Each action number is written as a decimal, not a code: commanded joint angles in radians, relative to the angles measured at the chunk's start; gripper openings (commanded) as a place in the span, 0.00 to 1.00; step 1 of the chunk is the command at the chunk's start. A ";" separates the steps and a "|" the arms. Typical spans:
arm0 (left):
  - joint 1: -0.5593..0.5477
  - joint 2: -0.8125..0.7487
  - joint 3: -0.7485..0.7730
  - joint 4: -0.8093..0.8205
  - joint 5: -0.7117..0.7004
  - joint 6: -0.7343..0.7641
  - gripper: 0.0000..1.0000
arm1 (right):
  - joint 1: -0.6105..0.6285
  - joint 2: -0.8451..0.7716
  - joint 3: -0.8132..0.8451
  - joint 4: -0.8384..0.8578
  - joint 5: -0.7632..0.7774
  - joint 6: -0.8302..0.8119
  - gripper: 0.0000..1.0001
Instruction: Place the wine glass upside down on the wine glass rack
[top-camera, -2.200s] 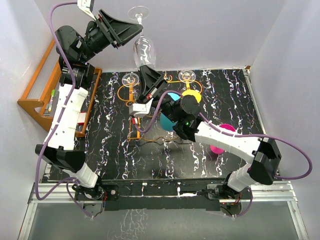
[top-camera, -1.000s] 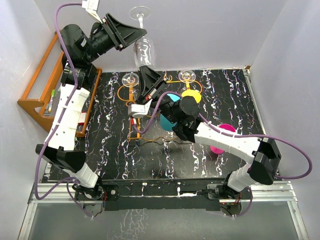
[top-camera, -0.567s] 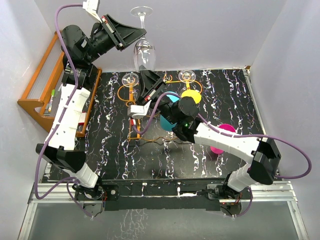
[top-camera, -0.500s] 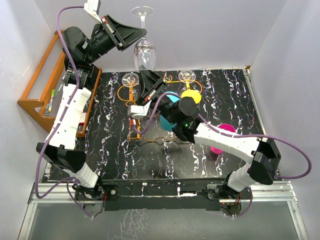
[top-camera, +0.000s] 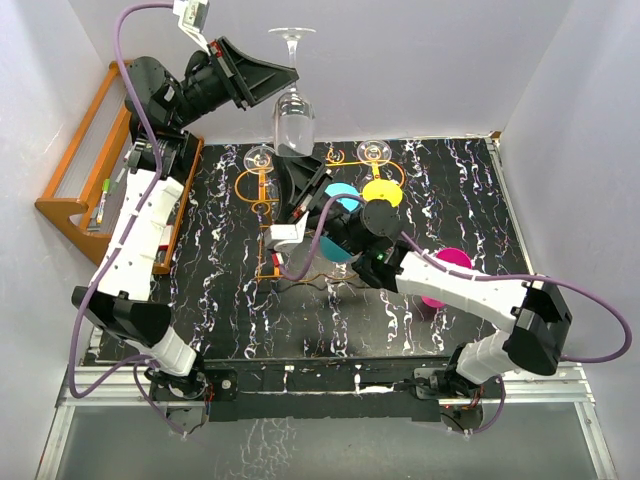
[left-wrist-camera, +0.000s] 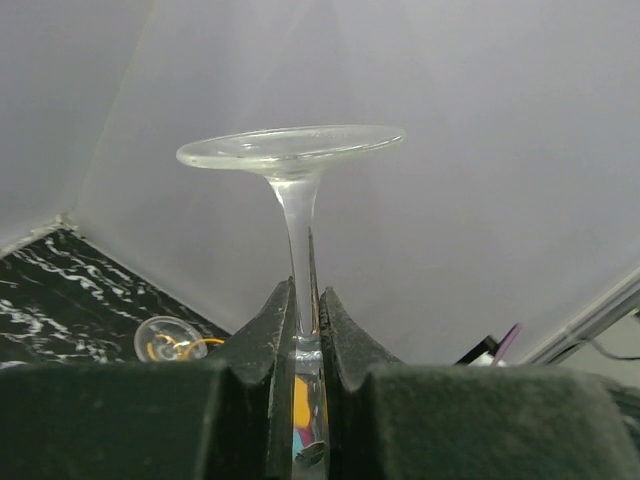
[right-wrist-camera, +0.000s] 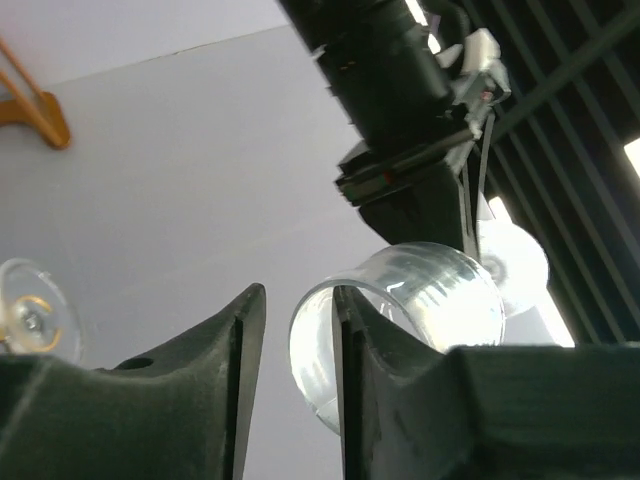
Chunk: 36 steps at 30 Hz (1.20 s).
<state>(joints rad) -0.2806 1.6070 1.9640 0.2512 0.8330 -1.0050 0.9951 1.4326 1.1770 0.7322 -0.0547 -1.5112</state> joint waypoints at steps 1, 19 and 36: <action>-0.006 -0.063 0.033 -0.073 0.022 0.301 0.00 | 0.014 -0.068 -0.007 -0.003 -0.109 0.056 0.39; 0.023 -0.138 0.083 -0.215 -0.064 0.547 0.00 | 0.016 -0.247 -0.085 -0.201 -0.190 0.226 0.98; 0.034 -0.807 -0.664 -0.118 -0.107 0.496 0.00 | 0.016 -0.441 0.092 -0.590 0.250 1.207 0.98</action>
<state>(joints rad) -0.2504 0.9123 1.4532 0.0280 0.7719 -0.4469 1.0088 0.9943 1.1584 0.3004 -0.0109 -0.5667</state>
